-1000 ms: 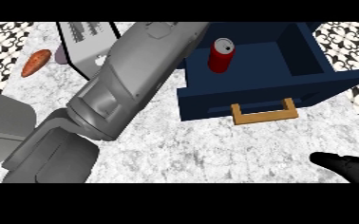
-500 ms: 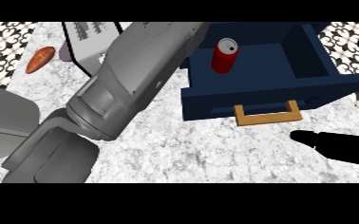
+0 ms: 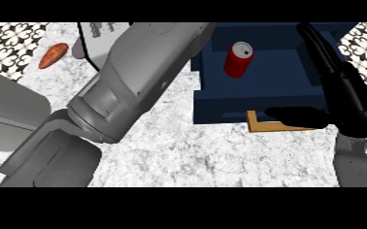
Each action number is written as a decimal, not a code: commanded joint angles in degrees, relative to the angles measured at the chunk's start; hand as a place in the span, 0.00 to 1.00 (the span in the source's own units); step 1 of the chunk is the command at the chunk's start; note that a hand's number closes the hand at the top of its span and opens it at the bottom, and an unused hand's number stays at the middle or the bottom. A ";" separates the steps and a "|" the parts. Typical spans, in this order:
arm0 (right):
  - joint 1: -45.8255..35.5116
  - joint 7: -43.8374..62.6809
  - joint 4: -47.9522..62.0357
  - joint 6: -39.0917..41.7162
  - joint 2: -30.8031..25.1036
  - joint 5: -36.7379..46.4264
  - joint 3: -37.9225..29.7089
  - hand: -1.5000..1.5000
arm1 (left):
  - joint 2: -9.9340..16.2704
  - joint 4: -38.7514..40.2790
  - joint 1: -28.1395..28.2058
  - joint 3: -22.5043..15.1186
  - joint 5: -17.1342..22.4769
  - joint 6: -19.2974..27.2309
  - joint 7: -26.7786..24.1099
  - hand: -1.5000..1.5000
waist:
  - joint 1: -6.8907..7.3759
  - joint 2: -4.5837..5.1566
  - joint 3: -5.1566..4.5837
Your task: Pick up the can, place it into the drawer and close the drawer
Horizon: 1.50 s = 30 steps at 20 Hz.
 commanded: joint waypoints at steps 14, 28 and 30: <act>-15.85 -11.66 43.97 -21.43 5.71 19.70 3.49 0.00 | 3.98 -3.11 1.12 1.75 -2.07 -1.58 4.18 0.00 | 3.51 -0.94 -0.04; -37.46 -11.06 73.88 -39.57 7.89 25.44 -4.16 0.00 | 11.46 -11.54 8.02 0.53 -4.29 -6.68 8.78 0.00 | 6.03 -0.31 -0.03; -41.08 -10.04 76.82 -38.86 7.03 25.59 -5.15 0.00 | 10.05 -14.59 10.70 -0.28 -4.62 -5.04 8.51 0.00 | 7.50 -0.53 -0.07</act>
